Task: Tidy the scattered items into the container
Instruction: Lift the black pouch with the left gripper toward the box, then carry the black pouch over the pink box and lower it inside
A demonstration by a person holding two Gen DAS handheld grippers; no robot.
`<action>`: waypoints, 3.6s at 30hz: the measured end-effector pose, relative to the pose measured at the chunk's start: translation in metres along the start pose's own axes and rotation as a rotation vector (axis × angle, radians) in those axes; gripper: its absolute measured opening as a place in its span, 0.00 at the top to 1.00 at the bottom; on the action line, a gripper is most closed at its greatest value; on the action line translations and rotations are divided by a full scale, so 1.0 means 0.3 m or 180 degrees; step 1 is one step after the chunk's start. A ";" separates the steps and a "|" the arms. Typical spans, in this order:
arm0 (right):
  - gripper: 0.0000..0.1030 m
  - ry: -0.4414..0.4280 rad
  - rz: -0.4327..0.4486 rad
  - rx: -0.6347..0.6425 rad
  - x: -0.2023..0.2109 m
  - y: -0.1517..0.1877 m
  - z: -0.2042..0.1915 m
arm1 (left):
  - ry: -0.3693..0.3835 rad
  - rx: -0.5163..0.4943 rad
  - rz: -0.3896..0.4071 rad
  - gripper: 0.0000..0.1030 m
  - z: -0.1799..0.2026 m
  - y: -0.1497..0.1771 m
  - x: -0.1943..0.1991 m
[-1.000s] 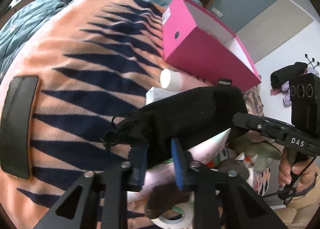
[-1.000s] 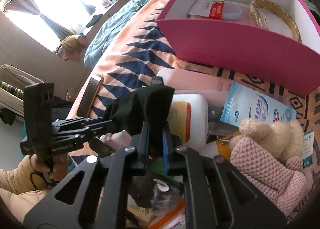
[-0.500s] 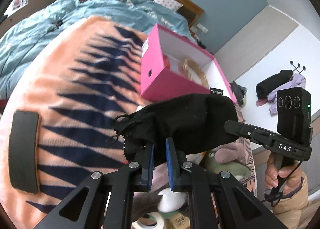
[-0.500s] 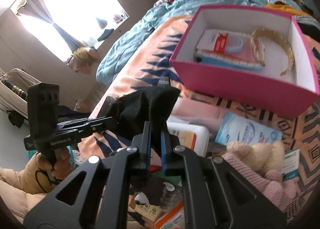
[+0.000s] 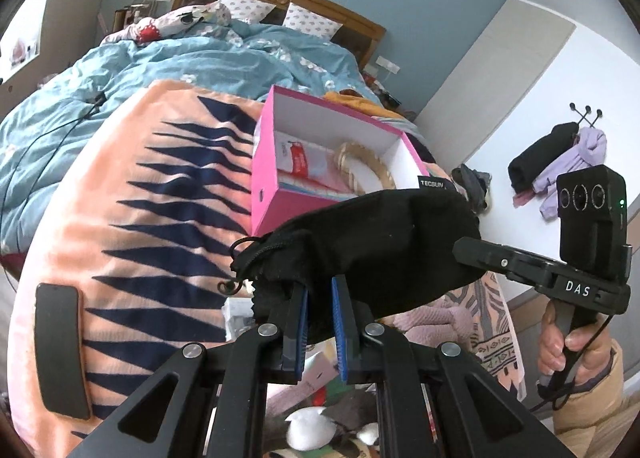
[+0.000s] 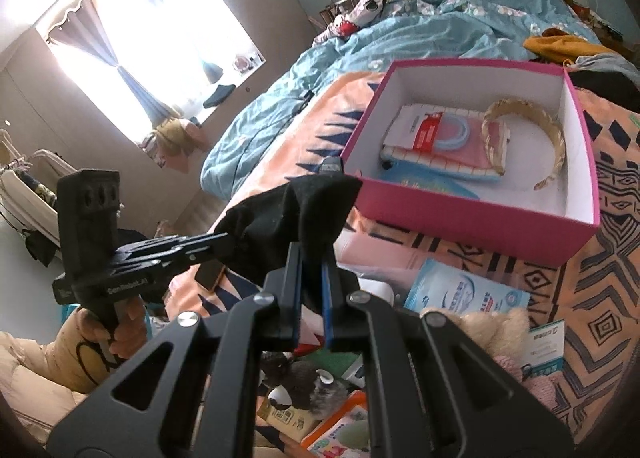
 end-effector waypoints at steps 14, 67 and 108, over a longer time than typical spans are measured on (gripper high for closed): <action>0.91 0.0000 0.0169 0.0153 0.106 -0.062 0.040 | -0.0086 -0.0226 0.0176 0.90 0.138 -0.109 -0.007; 0.91 0.0258 0.0327 0.0034 0.052 -0.316 0.239 | -0.0314 -0.0676 0.0121 0.90 0.210 -0.447 -0.241; 0.91 0.0465 -0.0337 -0.0447 -0.465 -0.564 0.599 | -0.0912 -0.0385 -0.0388 0.90 -0.040 -0.667 -0.704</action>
Point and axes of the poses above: each gripper's, at about its wrist camera, not at the fingertips, and x roughly against the way its jaws point, z to its right, y to its underside, the point moved 3 cm from there along -x, roughly the way its jaws point, and after that the axes turned 4 degrees about y, right-handed, at the moved point
